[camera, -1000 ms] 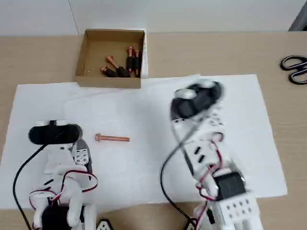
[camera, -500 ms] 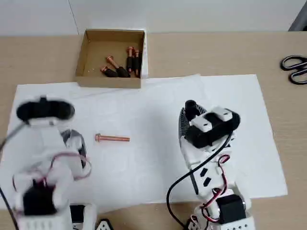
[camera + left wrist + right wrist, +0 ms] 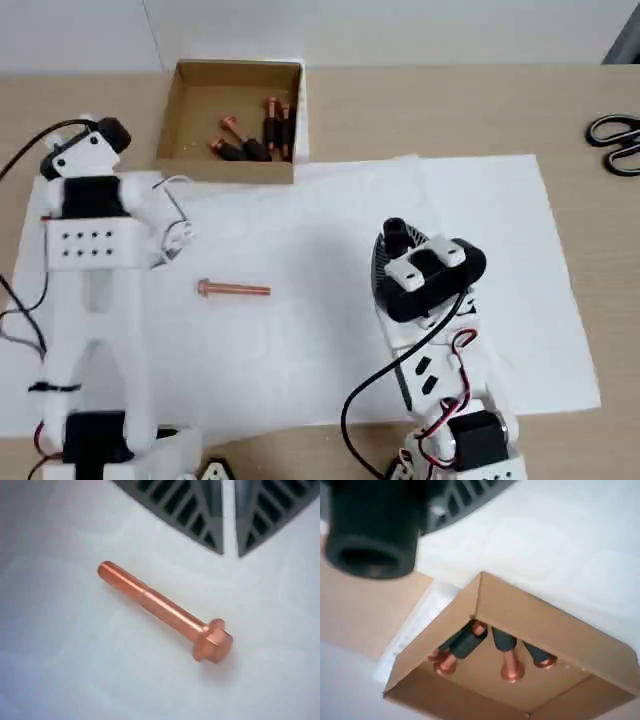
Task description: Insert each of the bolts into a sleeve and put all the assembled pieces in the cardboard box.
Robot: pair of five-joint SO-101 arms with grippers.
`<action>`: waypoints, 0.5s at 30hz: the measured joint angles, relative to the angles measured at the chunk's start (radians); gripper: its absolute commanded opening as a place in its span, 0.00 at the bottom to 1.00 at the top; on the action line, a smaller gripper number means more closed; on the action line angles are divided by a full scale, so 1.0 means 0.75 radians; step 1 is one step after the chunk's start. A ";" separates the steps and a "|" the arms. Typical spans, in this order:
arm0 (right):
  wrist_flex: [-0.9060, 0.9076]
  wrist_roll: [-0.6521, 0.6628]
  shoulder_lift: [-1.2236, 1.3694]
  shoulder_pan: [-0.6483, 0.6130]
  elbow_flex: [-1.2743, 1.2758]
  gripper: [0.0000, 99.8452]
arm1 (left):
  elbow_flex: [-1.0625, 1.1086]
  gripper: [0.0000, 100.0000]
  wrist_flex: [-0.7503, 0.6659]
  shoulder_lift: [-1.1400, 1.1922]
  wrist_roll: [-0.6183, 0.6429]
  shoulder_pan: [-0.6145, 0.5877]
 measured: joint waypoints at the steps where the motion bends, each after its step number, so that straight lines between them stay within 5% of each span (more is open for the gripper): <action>1: 0.000 0.000 0.000 0.000 0.000 0.00 | -0.004 0.01 0.002 0.014 0.033 0.035; 8: 0.000 0.000 0.000 0.000 0.000 0.00 | -0.004 0.01 0.006 0.088 0.305 0.329; 15: 0.000 0.000 0.000 0.000 0.000 0.00 | -0.004 0.01 0.006 0.196 0.700 0.293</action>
